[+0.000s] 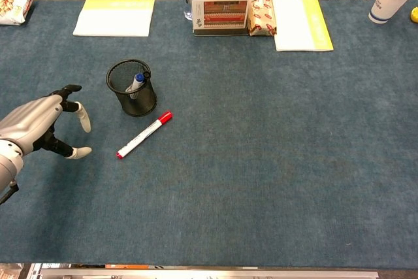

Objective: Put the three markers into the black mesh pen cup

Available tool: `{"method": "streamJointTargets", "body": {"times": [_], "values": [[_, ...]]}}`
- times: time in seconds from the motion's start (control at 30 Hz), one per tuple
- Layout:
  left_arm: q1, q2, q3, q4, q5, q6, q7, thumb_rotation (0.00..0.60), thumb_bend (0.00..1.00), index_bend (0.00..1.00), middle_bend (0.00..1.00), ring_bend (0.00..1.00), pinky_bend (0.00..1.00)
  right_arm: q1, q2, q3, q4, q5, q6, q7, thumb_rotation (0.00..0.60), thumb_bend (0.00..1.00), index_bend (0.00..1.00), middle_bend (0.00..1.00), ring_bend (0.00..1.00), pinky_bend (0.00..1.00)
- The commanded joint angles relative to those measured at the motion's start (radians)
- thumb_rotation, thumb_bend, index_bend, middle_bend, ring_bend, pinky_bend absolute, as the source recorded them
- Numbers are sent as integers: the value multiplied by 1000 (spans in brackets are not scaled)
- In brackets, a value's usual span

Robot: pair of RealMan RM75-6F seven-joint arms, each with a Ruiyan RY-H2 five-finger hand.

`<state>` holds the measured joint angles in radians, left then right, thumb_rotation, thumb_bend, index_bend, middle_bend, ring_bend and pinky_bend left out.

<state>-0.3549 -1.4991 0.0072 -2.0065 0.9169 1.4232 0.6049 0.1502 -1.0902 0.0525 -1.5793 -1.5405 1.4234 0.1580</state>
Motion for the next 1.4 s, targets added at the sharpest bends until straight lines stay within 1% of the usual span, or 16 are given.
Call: {"method": "streamJointTargets", "body": {"times": [0.03, 0.13, 0.27, 0.5, 0.57, 0.7, 0.77, 0.87, 1.07, 1.23, 1.4], "values": [[4, 5, 6, 2, 23, 3, 3, 600, 180, 511, 0, 0, 67, 0, 0, 0, -1, -1, 0, -1, 600, 0, 122, 187, 109, 390], [7, 10, 0, 13, 48, 10, -1, 600, 179, 510, 0, 0, 67, 0, 0, -1, -2, -1, 0, -3, 600, 0, 122, 187, 109, 390], [4, 15, -22, 23, 64, 19, 7, 600, 180, 508, 0, 0, 67, 0, 1, -2, -3, -1, -1, -4, 600, 0, 122, 188, 109, 390], [-19, 20, -58, 41, 128, 48, 67, 600, 179, 491, 0, 0, 67, 2, 0, -2, -1, 0, -6, -5, 600, 0, 122, 188, 109, 390], [-29, 15, -73, 58, 152, 56, 81, 600, 180, 466, 0, 0, 67, 2, 0, -3, -1, 0, -8, -6, 600, 0, 122, 187, 109, 390], [-48, -4, -102, 95, 176, 45, 80, 600, 180, 358, 0, 0, 67, 4, -2, -5, -1, 1, -14, -10, 600, 0, 122, 188, 109, 390], [-58, -18, -113, 115, 169, 31, 80, 600, 179, 332, 0, 0, 67, 4, -3, -5, 0, 1, -15, -10, 600, 0, 122, 187, 109, 390], [-71, -39, -132, 139, 142, 5, 77, 600, 180, 332, 0, 0, 67, 5, -3, -4, 1, 2, -16, -9, 600, 0, 122, 188, 109, 390], [-100, -64, -165, 183, 68, -69, 58, 600, 179, 369, 0, 0, 67, 5, 0, -4, 1, 3, -15, -5, 600, 0, 122, 187, 109, 390], [-115, -90, -173, 209, 41, -94, 46, 600, 179, 403, 0, 0, 67, 6, 0, -3, 1, 4, -17, -3, 600, 0, 122, 187, 109, 390], [-123, -117, -173, 237, 35, -106, 31, 600, 179, 412, 0, 0, 67, 6, 1, -3, 2, 4, -18, -2, 600, 0, 122, 187, 109, 390]]}}
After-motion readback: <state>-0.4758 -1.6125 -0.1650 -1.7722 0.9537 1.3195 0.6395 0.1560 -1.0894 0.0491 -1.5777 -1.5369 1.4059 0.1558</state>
